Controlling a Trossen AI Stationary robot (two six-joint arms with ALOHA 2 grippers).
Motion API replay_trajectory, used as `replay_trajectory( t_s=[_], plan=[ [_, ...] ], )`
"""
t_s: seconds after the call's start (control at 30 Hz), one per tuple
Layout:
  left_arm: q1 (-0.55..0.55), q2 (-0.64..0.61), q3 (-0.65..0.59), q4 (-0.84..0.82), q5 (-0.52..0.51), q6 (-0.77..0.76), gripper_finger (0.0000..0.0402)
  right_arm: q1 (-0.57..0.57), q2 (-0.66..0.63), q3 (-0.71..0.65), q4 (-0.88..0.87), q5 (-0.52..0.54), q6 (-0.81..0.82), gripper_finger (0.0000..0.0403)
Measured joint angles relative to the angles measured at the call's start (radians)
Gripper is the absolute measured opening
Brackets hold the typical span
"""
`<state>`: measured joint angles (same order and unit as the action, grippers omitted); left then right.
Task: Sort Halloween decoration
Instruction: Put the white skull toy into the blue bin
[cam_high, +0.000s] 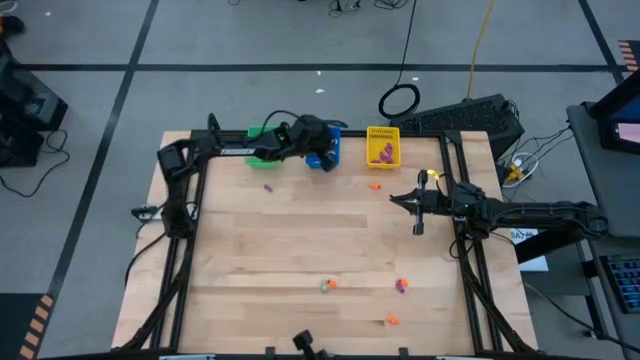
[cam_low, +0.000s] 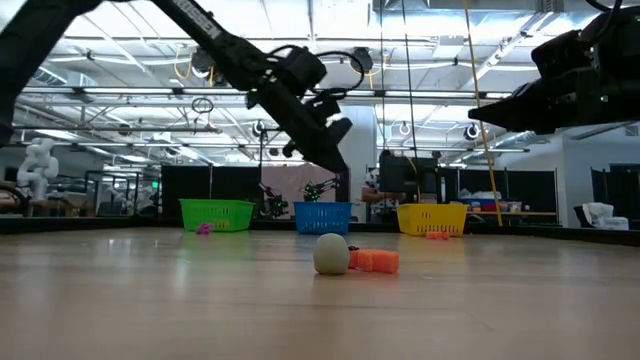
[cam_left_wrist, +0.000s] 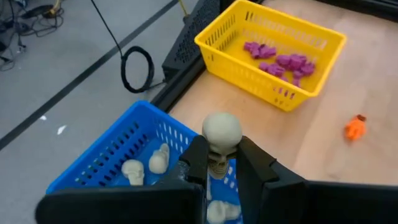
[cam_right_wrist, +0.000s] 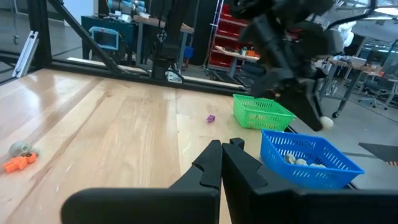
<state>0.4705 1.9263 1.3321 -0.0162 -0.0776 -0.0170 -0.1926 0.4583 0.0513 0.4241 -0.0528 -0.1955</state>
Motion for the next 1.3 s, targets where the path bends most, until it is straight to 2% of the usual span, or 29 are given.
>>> replay_trajectory(
  t_s=[0.3,0.77,1.03,1.3],
  plan=[
    [0.040,0.087,0.073,0.002,0.024,0.000,0.0037,0.000,0.000,0.000,-0.011,0.000,0.000,0.0000],
    [0.056,0.138,0.074,0.031,0.067,-0.001,0.0037,0.000,0.000,0.000,-0.019,0.000,0.000,0.0000],
    [0.061,0.148,0.074,0.051,0.058,-0.004,0.0038,0.000,0.001,0.000,-0.019,0.000,0.000,0.0000],
    [0.060,0.148,0.074,0.049,0.047,-0.004,0.0102,0.000,0.001,0.000,-0.019,0.000,0.000,0.0000]
  ],
)
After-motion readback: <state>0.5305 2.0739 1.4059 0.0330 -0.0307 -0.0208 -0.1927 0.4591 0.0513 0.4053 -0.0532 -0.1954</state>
